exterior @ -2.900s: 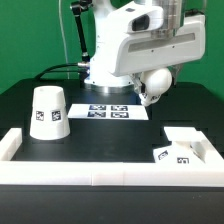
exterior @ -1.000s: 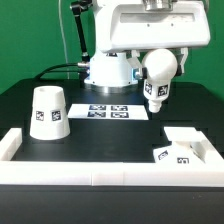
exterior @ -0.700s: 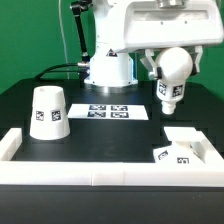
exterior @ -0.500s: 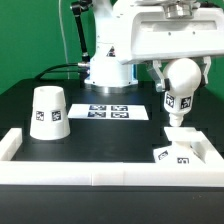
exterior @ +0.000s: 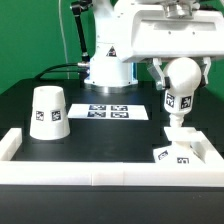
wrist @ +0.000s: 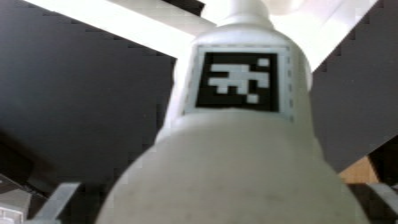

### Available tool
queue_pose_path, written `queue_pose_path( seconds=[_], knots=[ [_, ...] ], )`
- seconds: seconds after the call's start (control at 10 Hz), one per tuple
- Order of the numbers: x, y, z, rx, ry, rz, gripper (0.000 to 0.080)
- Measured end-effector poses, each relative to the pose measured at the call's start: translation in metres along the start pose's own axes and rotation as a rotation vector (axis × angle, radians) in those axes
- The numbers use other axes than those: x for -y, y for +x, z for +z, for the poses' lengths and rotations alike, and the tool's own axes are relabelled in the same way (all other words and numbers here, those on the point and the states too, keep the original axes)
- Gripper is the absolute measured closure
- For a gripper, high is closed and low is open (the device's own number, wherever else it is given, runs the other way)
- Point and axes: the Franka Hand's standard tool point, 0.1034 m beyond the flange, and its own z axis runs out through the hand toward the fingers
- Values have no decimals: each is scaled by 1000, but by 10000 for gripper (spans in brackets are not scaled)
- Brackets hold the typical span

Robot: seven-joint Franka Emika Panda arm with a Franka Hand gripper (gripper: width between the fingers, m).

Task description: Assemble lamp

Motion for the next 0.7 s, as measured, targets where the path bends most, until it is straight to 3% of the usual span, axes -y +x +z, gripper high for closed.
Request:
queue_pose_path(
  seconds=[0.1,0.2,0.3,0.7],
  knots=[
    [-2,1,-2,-33,-24,-7,223],
    [3,-1,-1,-43,-29,-8,223],
    [-1,-2,0,-52,-40,-11,223],
    [10,-2,3,-51,-31,1,223]
  ],
)
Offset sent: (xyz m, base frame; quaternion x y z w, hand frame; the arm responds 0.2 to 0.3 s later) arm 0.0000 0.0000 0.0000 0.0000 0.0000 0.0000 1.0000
